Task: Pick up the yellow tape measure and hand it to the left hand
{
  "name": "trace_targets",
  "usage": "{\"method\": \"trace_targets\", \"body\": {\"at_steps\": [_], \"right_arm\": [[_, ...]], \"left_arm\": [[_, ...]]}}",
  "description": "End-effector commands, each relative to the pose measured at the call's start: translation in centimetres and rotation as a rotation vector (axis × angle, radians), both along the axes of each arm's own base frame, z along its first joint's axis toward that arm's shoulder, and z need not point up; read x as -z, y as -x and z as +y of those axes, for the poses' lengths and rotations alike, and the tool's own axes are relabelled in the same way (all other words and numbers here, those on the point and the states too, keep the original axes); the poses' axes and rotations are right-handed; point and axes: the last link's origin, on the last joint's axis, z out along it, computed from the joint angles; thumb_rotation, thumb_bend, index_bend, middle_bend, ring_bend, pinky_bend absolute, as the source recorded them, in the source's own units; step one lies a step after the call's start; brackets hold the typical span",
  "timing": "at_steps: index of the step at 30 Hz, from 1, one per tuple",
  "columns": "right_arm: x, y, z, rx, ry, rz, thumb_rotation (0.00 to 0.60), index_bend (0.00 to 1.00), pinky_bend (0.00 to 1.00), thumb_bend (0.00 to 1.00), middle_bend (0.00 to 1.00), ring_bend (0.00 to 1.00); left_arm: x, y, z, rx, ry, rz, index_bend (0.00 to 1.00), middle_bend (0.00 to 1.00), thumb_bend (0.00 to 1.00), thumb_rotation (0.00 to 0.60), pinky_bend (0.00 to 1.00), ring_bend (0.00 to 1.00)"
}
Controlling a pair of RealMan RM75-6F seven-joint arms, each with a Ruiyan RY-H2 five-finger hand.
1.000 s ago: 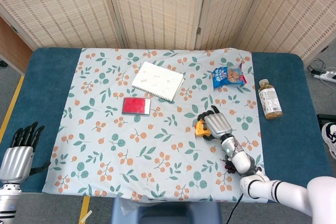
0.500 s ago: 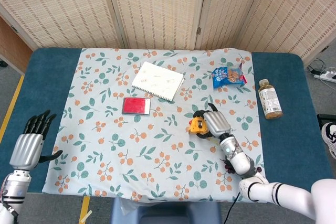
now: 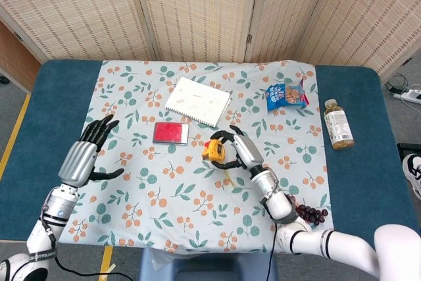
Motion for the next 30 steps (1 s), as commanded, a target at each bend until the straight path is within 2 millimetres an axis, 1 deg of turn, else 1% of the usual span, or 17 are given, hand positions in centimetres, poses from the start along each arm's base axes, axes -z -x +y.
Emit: {"method": "trace_targets", "body": {"at_steps": [1,2,5,11,15,21,30], "right_arm": [[1.3,-2.6,-0.1,-0.007,0.001,-0.116,0.6,0.58,0.0,0.33,0.51,0.37],[1.8,-3.1,-0.2,-0.002,0.004,-0.146,0.6,0.58,0.0,0.33,0.51,0.37],[2.6,-3.9,-0.1,0.009,0.003,-0.212,0.6,0.58,0.0,0.33,0.51,0.37],[3.8,-5.0,0.5,-0.009,0.01,-0.281,0.6,0.58,0.0,0.33,0.51,0.37],[4.3,-5.3,0.6,-0.016,0.006,-0.297,0.6,0.58,0.0,0.33,0.51,0.37],[4.8,-5.8,0.6,-0.02,0.003,-0.296,0.6,0.58,0.0,0.33,0.51,0.37],[5.2,-6.4,0.8,-0.024,-0.007,-0.289,0.6,0.58,0.0,0.33,0.51,0.37]], "left_arm": [[1.8,-3.5,0.7,0.083,0.06,-0.023,0.0,0.0,0.17,0.6,0.0,0.0],[2.4,-4.3,1.0,0.097,0.069,-0.024,0.0,0.0,0.18,0.6,0.0,0.0],[3.4,-5.9,1.4,0.122,0.084,-0.026,0.0,0.0,0.18,0.6,0.0,0.0],[5.2,-8.6,2.1,0.162,0.111,-0.024,0.0,0.0,0.18,0.6,0.0,0.0],[5.9,-9.8,2.6,0.18,0.113,-0.013,0.0,0.0,0.18,0.6,0.0,0.0],[6.6,-10.8,3.0,0.184,0.116,-0.01,0.0,0.0,0.18,0.6,0.0,0.0],[7.6,-11.1,3.6,0.171,0.107,0.009,0.0,0.0,0.18,0.6,0.0,0.0]]}}
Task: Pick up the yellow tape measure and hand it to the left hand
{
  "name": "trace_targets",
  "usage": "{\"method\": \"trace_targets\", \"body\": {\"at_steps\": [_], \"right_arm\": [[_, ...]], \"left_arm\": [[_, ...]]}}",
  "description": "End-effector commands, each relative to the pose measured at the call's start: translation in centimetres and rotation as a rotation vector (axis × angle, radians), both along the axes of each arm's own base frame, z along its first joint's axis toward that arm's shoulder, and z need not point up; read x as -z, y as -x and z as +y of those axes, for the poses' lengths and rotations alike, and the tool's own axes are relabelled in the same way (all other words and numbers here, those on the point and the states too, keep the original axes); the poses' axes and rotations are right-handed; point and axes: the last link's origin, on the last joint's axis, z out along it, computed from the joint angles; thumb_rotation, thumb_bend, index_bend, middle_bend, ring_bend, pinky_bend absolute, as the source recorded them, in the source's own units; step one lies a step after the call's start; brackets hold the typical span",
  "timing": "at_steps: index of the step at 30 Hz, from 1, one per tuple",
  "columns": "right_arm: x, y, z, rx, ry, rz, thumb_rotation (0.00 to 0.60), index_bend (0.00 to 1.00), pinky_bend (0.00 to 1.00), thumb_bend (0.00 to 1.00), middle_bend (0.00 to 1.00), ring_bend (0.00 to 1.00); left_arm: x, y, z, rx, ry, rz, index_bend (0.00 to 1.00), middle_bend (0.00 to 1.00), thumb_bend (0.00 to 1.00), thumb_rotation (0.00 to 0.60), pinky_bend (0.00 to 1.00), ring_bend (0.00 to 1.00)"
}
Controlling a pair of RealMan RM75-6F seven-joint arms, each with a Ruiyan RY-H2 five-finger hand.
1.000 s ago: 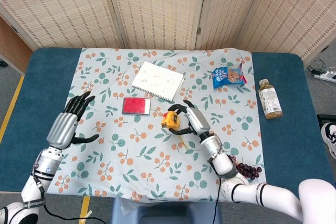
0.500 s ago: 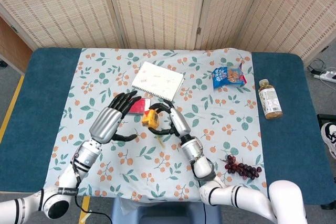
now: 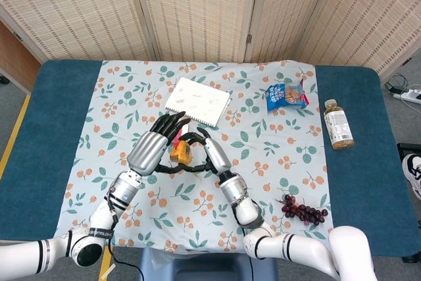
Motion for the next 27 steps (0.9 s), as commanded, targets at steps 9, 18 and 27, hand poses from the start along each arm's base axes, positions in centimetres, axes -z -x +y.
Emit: {"method": "trace_targets", "body": {"at_steps": [9,18,27], "right_arm": [[-0.3,0.2,0.0,0.005,0.005,0.009,0.6,0.58,0.0,0.33,0.51,0.36],[-0.3,0.4,0.0,0.014,-0.001,0.021,0.6,0.58,0.0,0.33,0.51,0.36],[-0.4,0.6,0.0,0.029,-0.003,0.031,0.6,0.58,0.0,0.33,0.51,0.37]], "left_arm": [[-0.1,0.6,0.3,-0.015,-0.025,0.026,0.0,0.0,0.25,0.6,0.0,0.0],[0.0,0.9,0.2,-0.014,-0.027,0.038,0.01,0.0,0.35,0.6,0.0,0.0],[-0.2,1.2,0.1,-0.009,-0.037,0.037,0.04,0.0,0.48,0.6,0.0,0.0]]}}
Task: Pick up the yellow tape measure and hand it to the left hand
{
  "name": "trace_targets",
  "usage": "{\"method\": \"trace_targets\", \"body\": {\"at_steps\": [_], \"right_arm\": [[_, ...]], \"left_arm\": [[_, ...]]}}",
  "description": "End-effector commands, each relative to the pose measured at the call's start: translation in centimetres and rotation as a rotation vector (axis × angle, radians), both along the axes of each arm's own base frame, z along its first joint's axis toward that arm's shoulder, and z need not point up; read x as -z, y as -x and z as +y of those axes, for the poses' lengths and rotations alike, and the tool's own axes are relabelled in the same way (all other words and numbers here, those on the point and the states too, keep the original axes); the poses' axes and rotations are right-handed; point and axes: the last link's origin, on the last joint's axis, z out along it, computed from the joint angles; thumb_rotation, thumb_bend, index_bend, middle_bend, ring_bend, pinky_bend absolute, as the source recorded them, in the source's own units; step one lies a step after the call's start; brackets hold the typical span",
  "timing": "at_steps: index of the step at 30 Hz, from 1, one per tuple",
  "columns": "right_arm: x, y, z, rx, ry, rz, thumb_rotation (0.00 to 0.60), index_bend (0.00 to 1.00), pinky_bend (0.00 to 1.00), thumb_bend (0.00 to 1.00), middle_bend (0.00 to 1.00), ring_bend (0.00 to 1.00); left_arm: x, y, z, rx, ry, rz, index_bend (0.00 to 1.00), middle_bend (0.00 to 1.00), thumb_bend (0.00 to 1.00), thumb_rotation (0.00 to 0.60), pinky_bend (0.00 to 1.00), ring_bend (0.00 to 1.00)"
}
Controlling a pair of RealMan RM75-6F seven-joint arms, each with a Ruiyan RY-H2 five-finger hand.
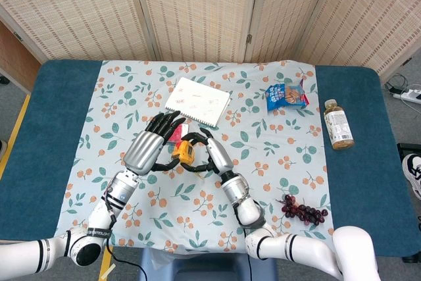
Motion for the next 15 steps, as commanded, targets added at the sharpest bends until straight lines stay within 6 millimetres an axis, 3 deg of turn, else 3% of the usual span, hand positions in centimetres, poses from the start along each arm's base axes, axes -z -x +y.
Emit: {"method": "trace_targets", "body": {"at_steps": [1,7,15], "right_arm": [[-0.05,0.12,-0.08,0.008,0.001,0.0,0.6,0.58,0.0,0.33,0.51,0.37],[-0.13,0.19,-0.28,0.02,0.001,0.0,0.6,0.58,0.0,0.33,0.51,0.37],[-0.29,0.21,-0.52,0.026,0.005,0.0,0.6,0.58,0.0,0.33,0.51,0.37]], "left_arm": [[-0.1,0.12,-0.04,0.001,-0.003,0.0,0.05,0.0,0.49,0.6,0.0,0.0],[-0.12,0.33,-0.17,0.003,-0.007,-0.001,0.12,0.0,0.52,0.6,0.0,0.0],[0.08,0.44,-0.19,0.007,-0.006,0.01,0.33,0.0,0.52,0.6,0.0,0.0]]}}
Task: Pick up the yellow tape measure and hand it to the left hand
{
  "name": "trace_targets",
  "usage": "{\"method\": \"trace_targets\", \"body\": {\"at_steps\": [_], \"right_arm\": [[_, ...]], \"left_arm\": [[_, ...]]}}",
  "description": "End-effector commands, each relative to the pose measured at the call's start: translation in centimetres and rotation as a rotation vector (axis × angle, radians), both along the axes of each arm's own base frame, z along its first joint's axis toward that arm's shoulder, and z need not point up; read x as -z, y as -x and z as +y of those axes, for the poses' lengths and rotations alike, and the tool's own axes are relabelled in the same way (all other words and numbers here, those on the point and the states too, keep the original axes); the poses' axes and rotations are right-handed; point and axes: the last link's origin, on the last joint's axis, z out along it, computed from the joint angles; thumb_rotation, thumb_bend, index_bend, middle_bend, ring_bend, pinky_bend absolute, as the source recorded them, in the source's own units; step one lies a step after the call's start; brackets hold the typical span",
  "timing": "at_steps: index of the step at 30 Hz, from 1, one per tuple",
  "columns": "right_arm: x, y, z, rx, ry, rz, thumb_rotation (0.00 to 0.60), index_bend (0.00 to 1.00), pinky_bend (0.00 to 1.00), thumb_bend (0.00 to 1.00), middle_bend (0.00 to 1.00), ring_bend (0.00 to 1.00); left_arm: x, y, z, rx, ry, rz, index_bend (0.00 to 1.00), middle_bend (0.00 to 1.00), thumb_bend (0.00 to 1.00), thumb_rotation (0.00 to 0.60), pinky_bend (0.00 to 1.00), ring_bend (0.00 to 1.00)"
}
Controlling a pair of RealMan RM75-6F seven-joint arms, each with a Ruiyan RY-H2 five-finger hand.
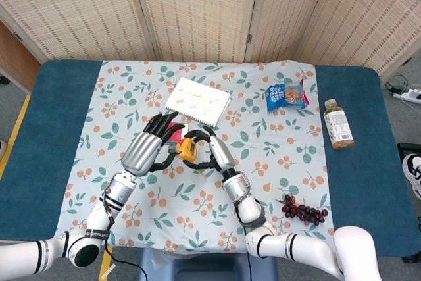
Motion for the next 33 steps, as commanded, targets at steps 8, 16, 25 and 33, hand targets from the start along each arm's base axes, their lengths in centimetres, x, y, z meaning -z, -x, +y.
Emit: {"method": "trace_targets", "body": {"at_steps": [8,16,25,33], "right_arm": [[-0.2,0.2,-0.2,0.007,0.004,0.0,0.6,0.58,0.0,0.33,0.51,0.37],[-0.4,0.5,-0.5,0.016,0.011,0.003,0.6,0.58,0.0,0.33,0.51,0.37],[-1.0,1.6,-0.6,0.019,0.022,0.035,0.6,0.58,0.0,0.33,0.51,0.37],[-2.8,4.3,-0.6,0.034,0.044,0.102,0.6,0.58,0.0,0.33,0.51,0.37]], "left_arm": [[0.3,0.1,0.2,0.0,-0.007,0.005,0.49,0.05,0.53,0.6,0.0,0.02],[0.3,0.1,0.3,-0.003,-0.013,-0.004,0.57,0.11,0.57,0.6,0.0,0.05],[0.0,0.6,0.6,-0.006,-0.052,-0.076,0.61,0.16,0.61,0.6,0.0,0.11],[-1.8,2.8,1.1,-0.04,-0.086,-0.135,0.61,0.17,0.61,0.6,0.0,0.12]]}}
